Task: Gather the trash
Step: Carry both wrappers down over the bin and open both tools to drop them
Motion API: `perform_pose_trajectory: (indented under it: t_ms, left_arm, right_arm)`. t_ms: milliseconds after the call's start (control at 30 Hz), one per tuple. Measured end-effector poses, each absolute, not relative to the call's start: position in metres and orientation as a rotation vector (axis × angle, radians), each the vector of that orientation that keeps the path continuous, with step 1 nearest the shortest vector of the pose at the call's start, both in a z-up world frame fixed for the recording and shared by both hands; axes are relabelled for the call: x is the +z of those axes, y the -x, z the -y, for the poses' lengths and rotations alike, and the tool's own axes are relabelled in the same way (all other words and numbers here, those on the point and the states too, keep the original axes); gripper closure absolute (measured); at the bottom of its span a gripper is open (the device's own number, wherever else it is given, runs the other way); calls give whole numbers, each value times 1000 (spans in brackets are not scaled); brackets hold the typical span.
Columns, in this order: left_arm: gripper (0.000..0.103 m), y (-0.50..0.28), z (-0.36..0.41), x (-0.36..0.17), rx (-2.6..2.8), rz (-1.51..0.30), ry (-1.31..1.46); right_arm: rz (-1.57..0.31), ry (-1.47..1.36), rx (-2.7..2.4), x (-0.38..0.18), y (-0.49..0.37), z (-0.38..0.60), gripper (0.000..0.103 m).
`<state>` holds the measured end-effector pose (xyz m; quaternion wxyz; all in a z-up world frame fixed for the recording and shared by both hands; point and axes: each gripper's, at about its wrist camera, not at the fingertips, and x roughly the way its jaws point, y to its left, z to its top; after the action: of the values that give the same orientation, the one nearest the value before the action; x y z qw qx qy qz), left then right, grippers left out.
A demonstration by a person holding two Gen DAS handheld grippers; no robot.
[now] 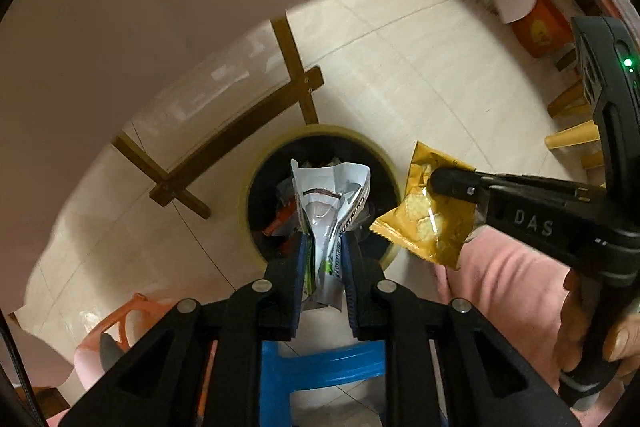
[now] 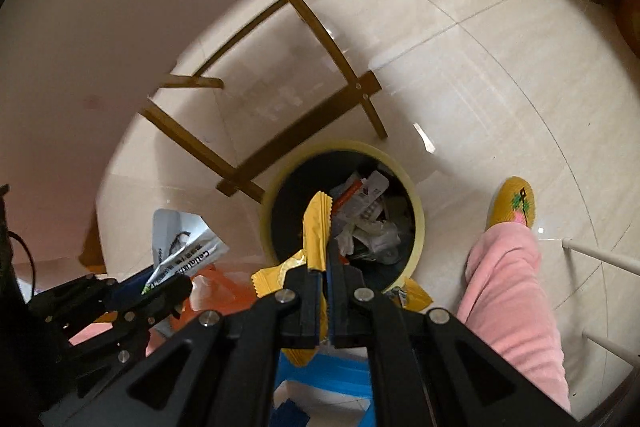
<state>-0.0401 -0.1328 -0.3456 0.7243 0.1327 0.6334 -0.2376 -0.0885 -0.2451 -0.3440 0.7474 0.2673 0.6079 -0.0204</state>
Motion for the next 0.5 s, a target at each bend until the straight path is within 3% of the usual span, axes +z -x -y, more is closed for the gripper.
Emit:
perform_pose_trajectory:
  t_ms: [167, 333, 400, 467, 500]
  left_arm:
    - [73, 32, 135, -365, -508, -1409, -285]
    - [47, 23, 133, -374, -480, -1415, -263]
    - [42, 20, 130, -375, -466, -1414, -249]
    - [37, 16, 126, -376, -453, -1427, -233]
    - [36, 14, 125, -377, -447, -1429, -229]
  right_arm:
    - [-1388, -624, -64, -383, 77, 246, 97]
    - [-1406, -665, -62, -397, 69, 246, 96]
    - [-1410, -663, -58, -399, 68, 245, 88]
    - [-1419, -665, -62, -401, 67, 245, 69]
    - [-1423, -668, -65, -403, 67, 245, 66]
